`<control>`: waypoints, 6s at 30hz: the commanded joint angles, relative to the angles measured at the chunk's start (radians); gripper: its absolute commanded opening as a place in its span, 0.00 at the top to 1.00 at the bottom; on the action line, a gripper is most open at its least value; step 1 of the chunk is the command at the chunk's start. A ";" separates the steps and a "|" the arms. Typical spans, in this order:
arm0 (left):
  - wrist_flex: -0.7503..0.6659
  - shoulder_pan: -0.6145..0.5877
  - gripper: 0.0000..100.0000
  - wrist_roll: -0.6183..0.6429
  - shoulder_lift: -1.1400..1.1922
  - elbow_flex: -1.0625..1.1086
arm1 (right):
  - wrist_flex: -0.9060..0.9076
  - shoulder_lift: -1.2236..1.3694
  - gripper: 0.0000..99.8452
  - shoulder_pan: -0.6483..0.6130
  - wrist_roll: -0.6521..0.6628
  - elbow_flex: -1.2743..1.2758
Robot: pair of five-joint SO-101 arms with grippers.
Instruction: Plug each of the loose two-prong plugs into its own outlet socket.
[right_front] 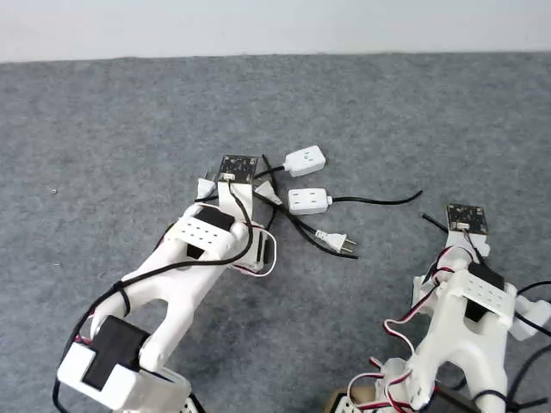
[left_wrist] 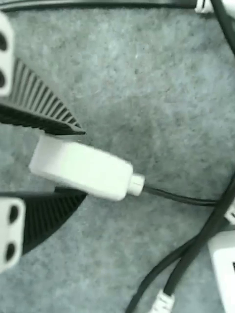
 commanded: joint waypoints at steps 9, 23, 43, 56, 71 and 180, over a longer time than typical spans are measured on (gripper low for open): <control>0.011 -0.094 0.88 -0.110 -0.015 -0.024 | -0.018 -0.024 0.99 -0.012 0.014 0.003; 0.167 0.101 0.98 -0.124 -0.258 -0.015 | -0.038 -0.024 0.99 -0.012 0.014 0.008; -0.140 -0.066 0.88 -0.124 -0.480 0.440 | -0.036 -0.022 0.99 -0.013 0.014 0.009; 0.035 -0.104 0.74 -0.259 -0.494 0.420 | -0.048 -0.022 0.99 -0.036 0.014 0.023; 0.226 0.068 0.98 -0.474 -0.937 0.441 | -0.050 -0.022 0.99 -0.039 0.014 0.023; -0.075 -0.298 0.96 -0.850 -0.290 0.064 | -0.051 -0.022 0.99 -0.039 0.015 0.023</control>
